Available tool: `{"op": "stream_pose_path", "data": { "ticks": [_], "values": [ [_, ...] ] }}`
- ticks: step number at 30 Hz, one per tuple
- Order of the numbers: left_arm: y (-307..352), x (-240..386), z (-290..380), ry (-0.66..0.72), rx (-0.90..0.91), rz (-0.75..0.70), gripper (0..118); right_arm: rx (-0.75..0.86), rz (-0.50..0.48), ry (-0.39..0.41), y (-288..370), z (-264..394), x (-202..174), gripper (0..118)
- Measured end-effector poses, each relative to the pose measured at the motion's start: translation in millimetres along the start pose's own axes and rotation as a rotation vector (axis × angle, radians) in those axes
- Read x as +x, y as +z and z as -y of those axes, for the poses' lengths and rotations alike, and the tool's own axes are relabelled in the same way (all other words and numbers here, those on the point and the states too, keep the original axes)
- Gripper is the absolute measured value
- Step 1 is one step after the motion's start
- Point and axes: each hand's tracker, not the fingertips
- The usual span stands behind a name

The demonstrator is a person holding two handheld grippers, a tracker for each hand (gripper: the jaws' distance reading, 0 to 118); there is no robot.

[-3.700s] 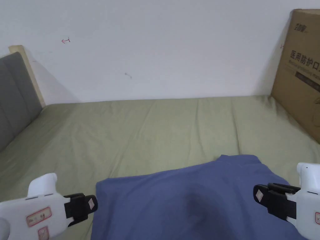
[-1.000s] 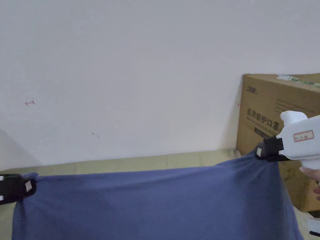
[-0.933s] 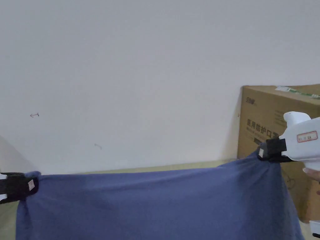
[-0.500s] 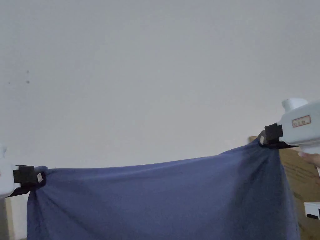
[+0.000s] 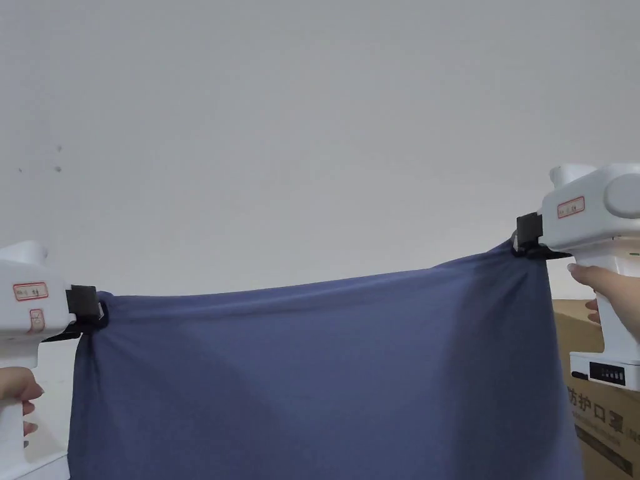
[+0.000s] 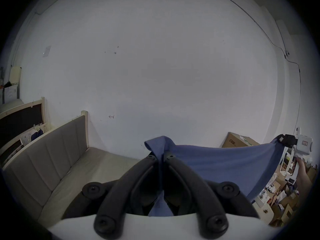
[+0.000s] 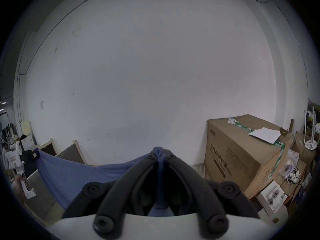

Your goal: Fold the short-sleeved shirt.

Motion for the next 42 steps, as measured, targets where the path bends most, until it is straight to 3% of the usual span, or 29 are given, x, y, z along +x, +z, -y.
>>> {"op": "stream_pose_path", "data": {
  "ticks": [7, 13, 19, 24, 27, 32, 36, 42],
  "values": [
    [-48, -10, -1, 0.003, 0.027, -0.001, 3, 0.009, 0.022, 0.037, -40, 4, -4, 3],
    [-80, -23, 27, 0.022, -0.004, -0.024, 3, -0.03, 0.04, 0.033, -77, 47, -3, 3],
    [-105, -43, 101, 0.039, -0.154, -0.064, 3, -0.17, 0.046, -0.034, -108, 134, 4, 3],
    [-101, -79, 209, 0.102, -0.388, -0.085, 3, -0.421, -0.007, -0.092, -111, 247, 31, 3],
    [-88, -101, 276, 0.111, -0.565, -0.073, 3, -0.588, 0.006, -0.075, -96, 328, 52, 3],
    [-34, -126, 377, 0.129, -0.79, -0.04, 3, -0.859, -0.005, -0.166, -37, 456, 85, 3],
    [15, -146, 438, 0.136, -0.944, -0.032, 3, -1.039, -0.026, -0.103, 18, 525, 101, 3],
    [88, -149, 474, 0.088, -1.074, -0.008, 3, -1.169, -0.084, -0.031, 111, 560, 104, 3]
  ]
}}
